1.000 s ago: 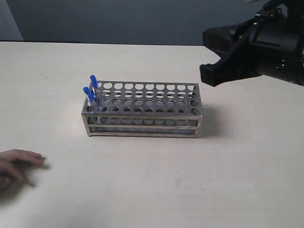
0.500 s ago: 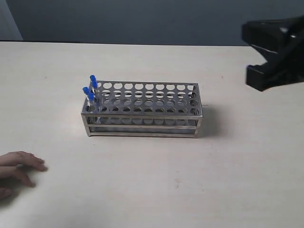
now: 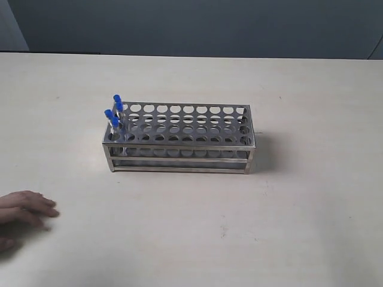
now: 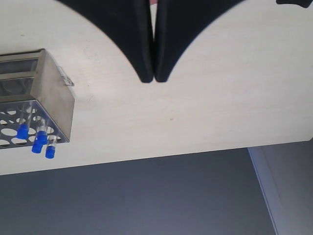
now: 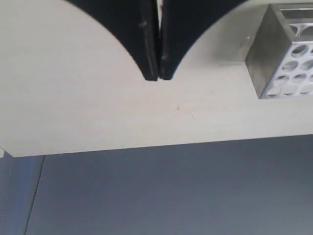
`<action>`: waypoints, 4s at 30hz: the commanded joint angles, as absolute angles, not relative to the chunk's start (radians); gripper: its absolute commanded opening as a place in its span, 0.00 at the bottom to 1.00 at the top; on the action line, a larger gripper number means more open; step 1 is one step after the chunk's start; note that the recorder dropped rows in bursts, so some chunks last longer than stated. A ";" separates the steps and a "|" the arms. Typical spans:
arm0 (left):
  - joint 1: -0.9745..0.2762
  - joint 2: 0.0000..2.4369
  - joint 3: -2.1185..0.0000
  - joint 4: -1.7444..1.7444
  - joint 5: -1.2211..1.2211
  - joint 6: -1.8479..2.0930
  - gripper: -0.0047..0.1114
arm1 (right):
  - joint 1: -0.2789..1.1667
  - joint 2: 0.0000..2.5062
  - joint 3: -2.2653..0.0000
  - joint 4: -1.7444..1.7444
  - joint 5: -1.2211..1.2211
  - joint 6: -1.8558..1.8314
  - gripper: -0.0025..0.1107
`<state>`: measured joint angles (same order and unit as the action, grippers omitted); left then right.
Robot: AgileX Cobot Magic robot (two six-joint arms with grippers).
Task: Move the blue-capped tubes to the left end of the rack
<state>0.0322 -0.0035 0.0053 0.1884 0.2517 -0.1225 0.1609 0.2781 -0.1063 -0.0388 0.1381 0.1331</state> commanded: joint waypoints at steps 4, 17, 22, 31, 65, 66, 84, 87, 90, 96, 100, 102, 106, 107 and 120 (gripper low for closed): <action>0.028 0.000 0.000 0.196 0.240 -0.123 0.05 | 0.151 0.193 -0.070 -0.058 0.270 0.131 0.02; 0.028 0.000 0.000 0.196 0.240 -0.123 0.05 | 0.114 0.022 0.000 -0.053 0.301 0.078 0.02; 0.028 0.000 0.000 0.196 0.240 -0.123 0.05 | 0.012 0.014 0.000 -0.051 0.303 0.078 0.02; 0.028 0.000 0.000 0.196 0.240 -0.123 0.05 | -0.027 0.000 0.000 -0.039 0.303 0.078 0.02; 0.028 0.000 0.000 0.200 0.240 -0.123 0.05 | -0.027 0.000 0.000 -0.036 0.305 0.080 0.02; 0.028 0.000 0.000 0.200 0.240 -0.123 0.05 | -0.027 0.000 0.000 -0.036 0.305 0.082 0.02; 0.028 0.000 0.000 0.202 0.240 -0.123 0.05 | -0.027 0.000 0.000 -0.017 0.305 0.082 0.02; 0.028 0.000 0.000 0.202 0.240 -0.123 0.05 | -0.027 0.000 0.000 -0.017 0.305 0.082 0.02; 0.028 0.000 0.000 0.202 0.240 -0.123 0.05 | -0.027 0.000 0.000 -0.017 0.305 0.082 0.02; 0.028 0.000 0.000 0.202 0.240 -0.123 0.05 | -0.027 0.000 0.000 -0.017 0.305 0.082 0.02; 0.028 0.000 0.000 0.202 0.240 -0.123 0.05 | -0.027 0.000 0.000 -0.017 0.305 0.082 0.02; 0.028 0.000 0.000 0.202 0.240 -0.123 0.05 | -0.027 0.000 0.000 -0.017 0.305 0.082 0.02; 0.028 0.000 0.000 0.202 0.240 -0.123 0.05 | -0.027 0.000 0.000 -0.017 0.305 0.082 0.02; 0.028 0.000 0.000 0.202 0.240 -0.123 0.05 | -0.027 0.000 0.000 -0.017 0.305 0.082 0.02; 0.028 0.000 0.000 0.202 0.240 -0.123 0.05 | -0.027 0.000 0.000 -0.017 0.305 0.082 0.02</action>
<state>0.0322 -0.0035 0.0053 0.2050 0.2517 -0.1225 -0.0204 0.0065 -0.0042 -0.0159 0.3119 0.0860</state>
